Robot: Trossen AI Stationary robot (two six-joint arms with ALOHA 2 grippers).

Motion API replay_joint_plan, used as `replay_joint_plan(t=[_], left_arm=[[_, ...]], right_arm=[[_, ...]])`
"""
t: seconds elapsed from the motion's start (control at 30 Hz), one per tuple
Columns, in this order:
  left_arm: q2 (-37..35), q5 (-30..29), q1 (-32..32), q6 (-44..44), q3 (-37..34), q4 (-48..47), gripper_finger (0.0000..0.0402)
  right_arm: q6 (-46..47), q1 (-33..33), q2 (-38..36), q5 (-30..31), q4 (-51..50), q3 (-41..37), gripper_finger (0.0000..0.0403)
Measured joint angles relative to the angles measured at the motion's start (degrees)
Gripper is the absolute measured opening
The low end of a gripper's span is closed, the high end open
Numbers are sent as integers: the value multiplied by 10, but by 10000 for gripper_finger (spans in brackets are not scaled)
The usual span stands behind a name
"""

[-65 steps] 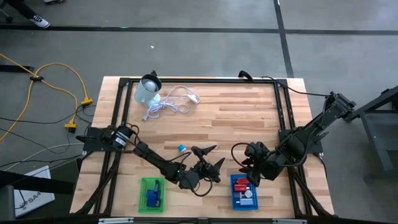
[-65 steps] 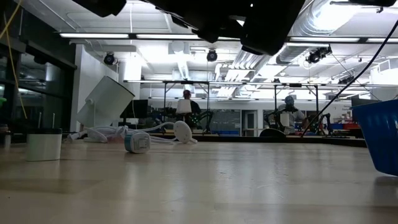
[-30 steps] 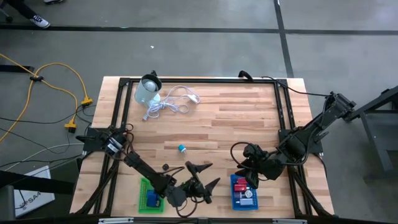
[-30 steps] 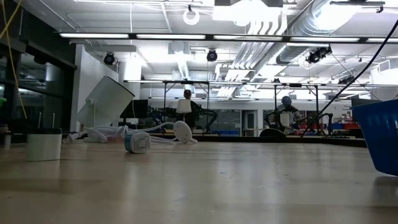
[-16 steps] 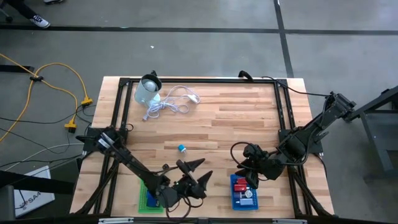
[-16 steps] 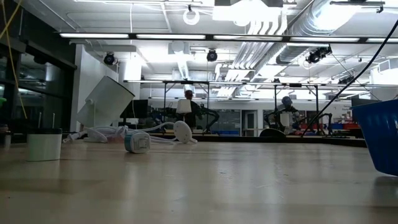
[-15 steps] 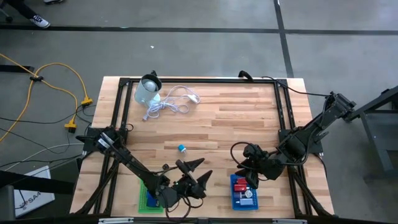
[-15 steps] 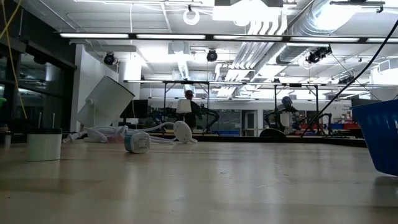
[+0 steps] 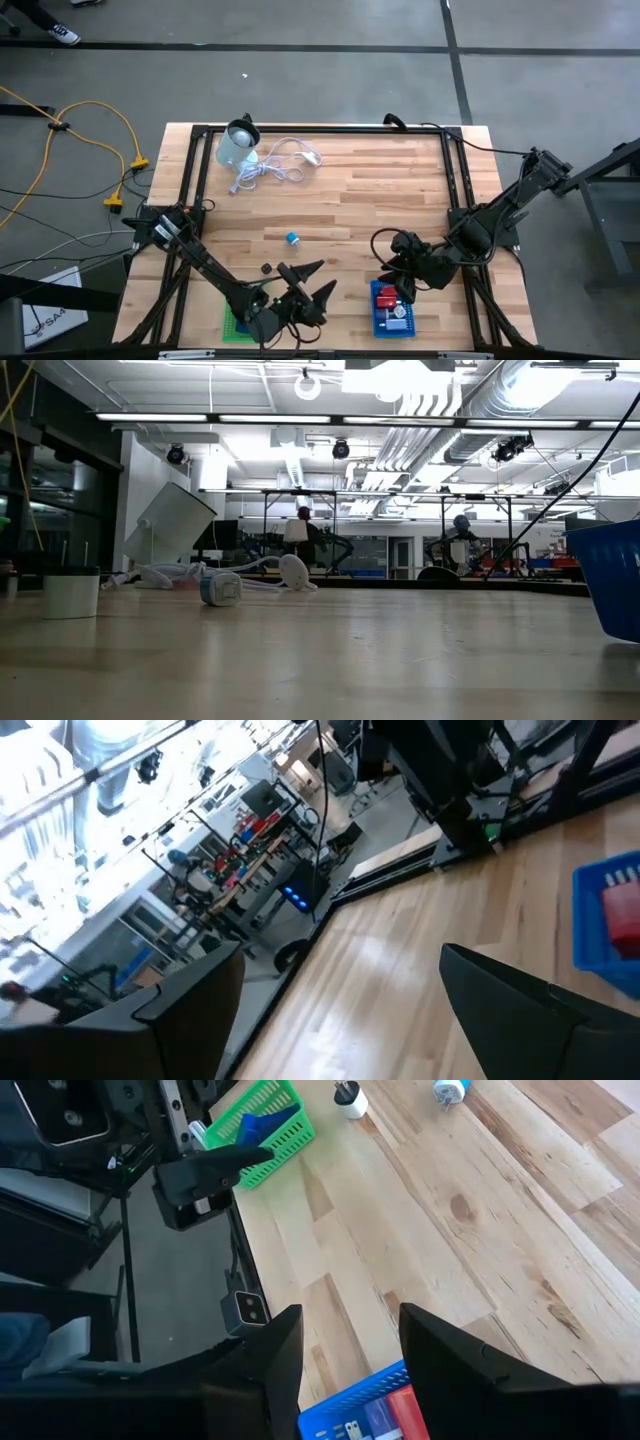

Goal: Pick & Place Office items
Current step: Put the blue charger adapter into the blue bin

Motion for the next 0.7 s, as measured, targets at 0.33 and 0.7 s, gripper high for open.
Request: replay_joint_plan(t=[0.33,0.7], left_arm=[[-3,140,11,-120,0,-31,328],[-83,517,154,-581,-1,-524,328]], right_arm=[[0,0,0,0,0,0,153],[0,0,0,0,0,0,153]])
